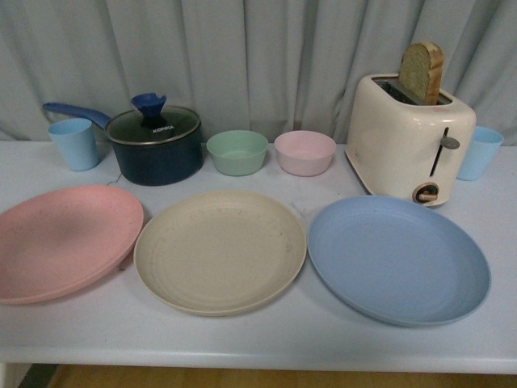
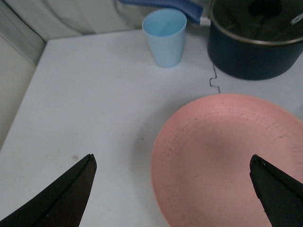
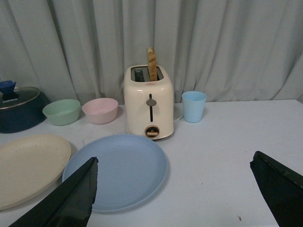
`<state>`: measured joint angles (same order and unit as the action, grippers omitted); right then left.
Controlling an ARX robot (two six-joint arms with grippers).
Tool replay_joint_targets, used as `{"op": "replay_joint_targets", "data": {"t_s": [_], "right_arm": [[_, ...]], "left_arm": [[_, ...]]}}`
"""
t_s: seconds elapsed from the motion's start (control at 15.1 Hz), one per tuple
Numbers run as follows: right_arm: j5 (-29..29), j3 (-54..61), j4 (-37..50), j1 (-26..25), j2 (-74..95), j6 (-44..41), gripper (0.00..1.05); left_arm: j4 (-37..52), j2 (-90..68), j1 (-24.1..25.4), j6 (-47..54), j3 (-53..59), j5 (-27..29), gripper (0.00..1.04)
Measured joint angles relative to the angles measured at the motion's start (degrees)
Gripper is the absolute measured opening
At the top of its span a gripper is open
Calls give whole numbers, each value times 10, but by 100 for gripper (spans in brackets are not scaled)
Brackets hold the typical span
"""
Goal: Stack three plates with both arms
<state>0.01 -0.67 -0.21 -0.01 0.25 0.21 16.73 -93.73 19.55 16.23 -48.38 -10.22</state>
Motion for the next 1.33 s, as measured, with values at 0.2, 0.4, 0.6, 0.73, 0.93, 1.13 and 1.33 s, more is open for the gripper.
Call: {"op": "replay_joint_targets", "data": {"t_s": [0.2, 0.4, 0.6, 0.73, 0.93, 1.13, 1.33], "right_arm": [[0, 0, 0, 0, 0, 0, 98], [0, 0, 0, 0, 0, 0, 98], [0, 0, 0, 0, 0, 0, 98], [0, 0, 0, 0, 0, 0, 98], [0, 0, 0, 0, 0, 0, 98], [0, 0, 0, 0, 0, 0, 98], [0, 0, 0, 0, 0, 0, 98]], "left_arm": [[-5, -145, 5, 9, -91, -1, 98], [6, -231, 31, 7, -120, -15, 98], [17, -285, 63, 6, -149, -29, 98], [26, -315, 79, 0, -169, -31, 98], [33, -339, 90, -39, -181, -56, 98], [52, -338, 75, -59, -180, -115, 98], [40, -341, 58, -37, -180, -119, 98]]}}
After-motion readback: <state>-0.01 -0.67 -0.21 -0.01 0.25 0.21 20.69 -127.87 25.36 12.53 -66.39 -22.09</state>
